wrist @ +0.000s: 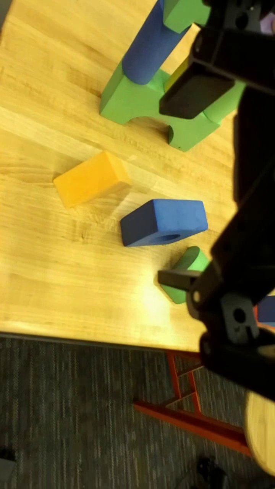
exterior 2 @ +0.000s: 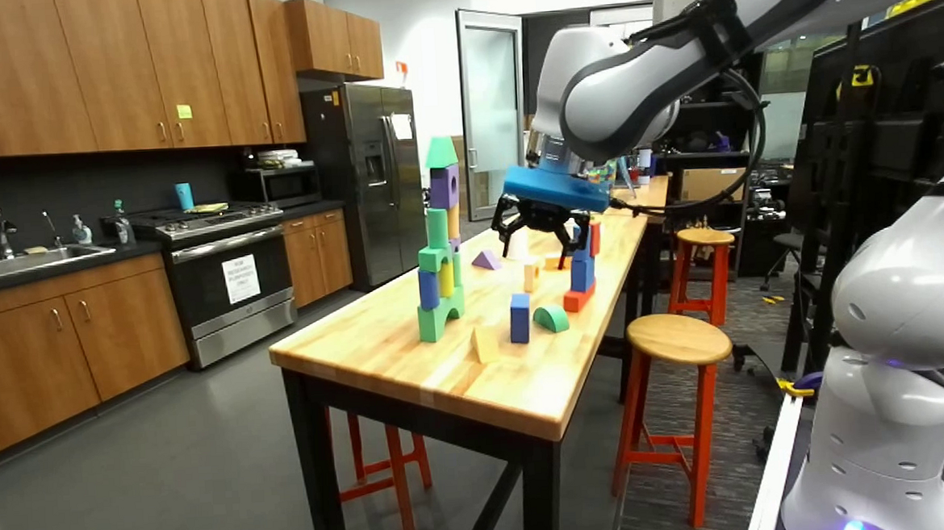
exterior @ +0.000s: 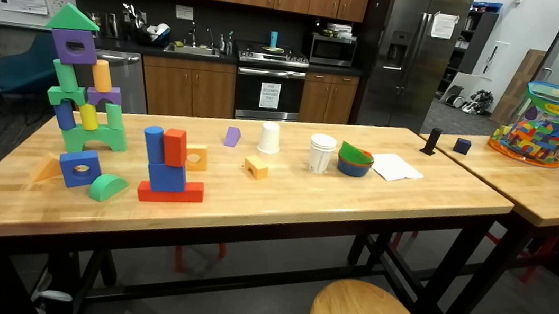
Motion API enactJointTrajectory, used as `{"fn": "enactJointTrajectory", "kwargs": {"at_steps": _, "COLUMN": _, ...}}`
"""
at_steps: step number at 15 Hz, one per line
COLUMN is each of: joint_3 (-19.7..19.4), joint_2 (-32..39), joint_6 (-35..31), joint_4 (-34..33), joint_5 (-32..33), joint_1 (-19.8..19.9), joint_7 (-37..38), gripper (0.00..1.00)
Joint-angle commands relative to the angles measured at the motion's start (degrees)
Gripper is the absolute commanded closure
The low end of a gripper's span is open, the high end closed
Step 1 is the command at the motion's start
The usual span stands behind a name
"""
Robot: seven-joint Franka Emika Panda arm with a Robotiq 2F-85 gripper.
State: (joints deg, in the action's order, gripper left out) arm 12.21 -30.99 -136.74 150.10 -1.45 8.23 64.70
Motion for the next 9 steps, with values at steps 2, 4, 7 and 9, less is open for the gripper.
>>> {"fn": "enactJointTrajectory", "kwargs": {"at_steps": 2, "joint_3": -0.35, "joint_2": 1.11, "joint_6": 4.71, "joint_4": -0.98, "joint_5": 6.4, "joint_1": 0.08, "joint_7": -1.56, "gripper": 0.0}}
{"fn": "enactJointTrajectory", "kwargs": {"at_steps": 4, "joint_3": -1.74, "joint_2": 1.55, "joint_6": 7.13, "joint_4": -1.58, "joint_5": 5.46, "joint_1": -1.31, "joint_7": -3.19, "gripper": 0.0}}
{"fn": "enactJointTrajectory", "kwargs": {"at_steps": 7, "joint_3": -1.37, "joint_2": 0.81, "joint_6": 5.84, "joint_4": -0.37, "joint_5": 5.84, "joint_1": -1.13, "joint_7": -1.98, "gripper": 0.0}}
{"fn": "enactJointTrajectory", "kwargs": {"at_steps": 9, "joint_3": -1.56, "joint_2": 0.81, "joint_6": 5.98, "joint_4": -0.42, "joint_5": 5.8, "joint_1": -1.17, "joint_7": -2.18, "gripper": 0.0}}
